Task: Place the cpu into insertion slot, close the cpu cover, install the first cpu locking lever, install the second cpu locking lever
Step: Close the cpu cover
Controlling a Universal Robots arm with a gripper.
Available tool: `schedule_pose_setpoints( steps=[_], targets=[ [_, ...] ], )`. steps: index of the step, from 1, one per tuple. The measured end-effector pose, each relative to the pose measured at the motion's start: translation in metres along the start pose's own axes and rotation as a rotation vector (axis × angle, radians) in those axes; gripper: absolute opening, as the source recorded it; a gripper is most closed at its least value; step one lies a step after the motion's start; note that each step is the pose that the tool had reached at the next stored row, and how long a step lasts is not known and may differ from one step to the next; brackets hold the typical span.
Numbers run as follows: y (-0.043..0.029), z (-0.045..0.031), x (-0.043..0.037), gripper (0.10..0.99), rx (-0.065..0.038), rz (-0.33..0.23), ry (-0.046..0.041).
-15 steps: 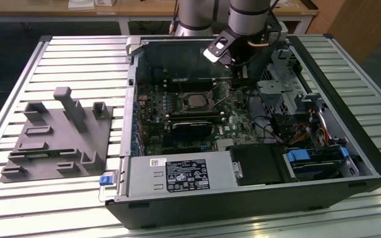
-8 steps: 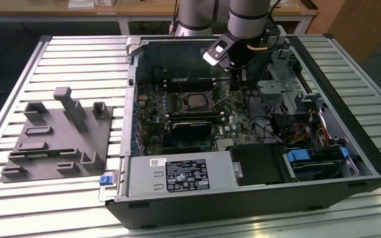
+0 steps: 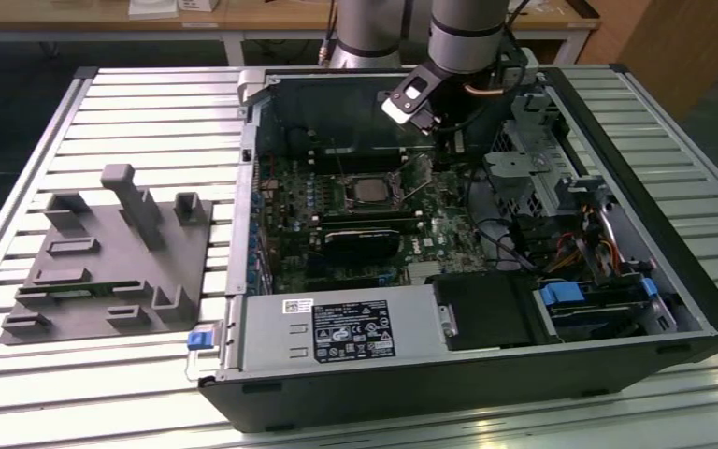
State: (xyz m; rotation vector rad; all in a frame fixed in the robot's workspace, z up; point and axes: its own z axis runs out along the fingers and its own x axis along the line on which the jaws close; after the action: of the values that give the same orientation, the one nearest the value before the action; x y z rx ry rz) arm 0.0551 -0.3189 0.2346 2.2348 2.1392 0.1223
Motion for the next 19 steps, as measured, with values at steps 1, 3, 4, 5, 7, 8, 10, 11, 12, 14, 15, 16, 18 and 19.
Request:
schedule_pose_setpoints(
  steps=[1,3,4,5,7,8,10,11,12,14,15,16,18,19],
  targets=[
    [-0.0006,-0.0001,0.0000,0.106,0.000,0.000,-0.0001],
    [-0.0020,-0.0002,-0.0001,0.106,0.000,0.000,-0.0001],
    [-0.0028,-0.0003,-0.0001,0.106,0.000,0.000,-0.0001],
    [-0.0037,-0.0004,-0.0002,0.106,0.000,0.000,-0.0002],
    [-0.0055,-0.0006,-0.0002,0.106,0.000,0.000,-0.0002],
    [-0.0065,-0.0006,-0.0003,0.106,0.000,0.000,-0.0001],
    [-0.0085,-0.0008,-0.0004,0.106,0.000,0.000,-0.0001],
    [-0.0095,-0.0009,-0.0004,0.106,0.000,0.000,-0.0001],
    [-0.0105,-0.0010,-0.0005,0.106,0.000,0.000,-0.0001],
    [-0.0126,-0.0012,-0.0005,0.106,-0.001,0.000,-0.0001],
    [-0.0138,-0.0013,-0.0006,0.106,-0.001,0.000,-0.0001],
    [-0.0150,-0.0014,-0.0006,0.106,-0.001,0.000,-0.0001],
    [-0.0173,-0.0016,-0.0007,0.106,-0.001,0.000,-0.0001],
    [-0.0185,-0.0017,-0.0008,0.106,-0.001,0.000,-0.0001]
  ],
)
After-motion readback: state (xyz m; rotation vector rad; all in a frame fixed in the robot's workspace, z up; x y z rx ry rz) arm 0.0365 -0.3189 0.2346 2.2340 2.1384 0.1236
